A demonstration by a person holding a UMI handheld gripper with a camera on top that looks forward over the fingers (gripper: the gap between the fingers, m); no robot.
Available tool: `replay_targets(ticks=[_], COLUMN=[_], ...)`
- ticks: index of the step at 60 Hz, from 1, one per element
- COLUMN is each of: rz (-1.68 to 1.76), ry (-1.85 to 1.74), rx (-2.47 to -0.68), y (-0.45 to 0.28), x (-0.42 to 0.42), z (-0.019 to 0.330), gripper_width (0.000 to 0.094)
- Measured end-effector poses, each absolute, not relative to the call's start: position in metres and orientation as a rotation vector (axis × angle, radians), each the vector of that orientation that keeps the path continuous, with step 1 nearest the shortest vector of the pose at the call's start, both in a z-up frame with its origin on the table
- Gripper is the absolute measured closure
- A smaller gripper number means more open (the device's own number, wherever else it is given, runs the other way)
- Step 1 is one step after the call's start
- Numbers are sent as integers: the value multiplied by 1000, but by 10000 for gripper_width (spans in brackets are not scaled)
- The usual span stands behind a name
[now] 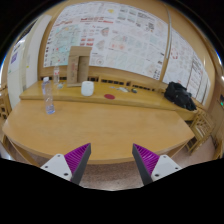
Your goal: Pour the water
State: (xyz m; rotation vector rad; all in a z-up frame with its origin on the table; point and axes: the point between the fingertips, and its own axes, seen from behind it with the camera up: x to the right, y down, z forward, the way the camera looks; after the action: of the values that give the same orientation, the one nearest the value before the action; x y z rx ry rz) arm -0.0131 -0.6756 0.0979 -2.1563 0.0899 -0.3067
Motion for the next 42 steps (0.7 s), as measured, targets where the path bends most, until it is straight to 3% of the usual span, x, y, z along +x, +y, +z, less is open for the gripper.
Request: replay_targets(ticks=[16,29,42], rz=[-161,-18,-10], ry=[-16,-83,-47], rx=[-2149,-2059,-1949], y=[-591,-474,-351], x=[-188,-311,-349], z=[51,53,61], gripper_width=[88,85,129])
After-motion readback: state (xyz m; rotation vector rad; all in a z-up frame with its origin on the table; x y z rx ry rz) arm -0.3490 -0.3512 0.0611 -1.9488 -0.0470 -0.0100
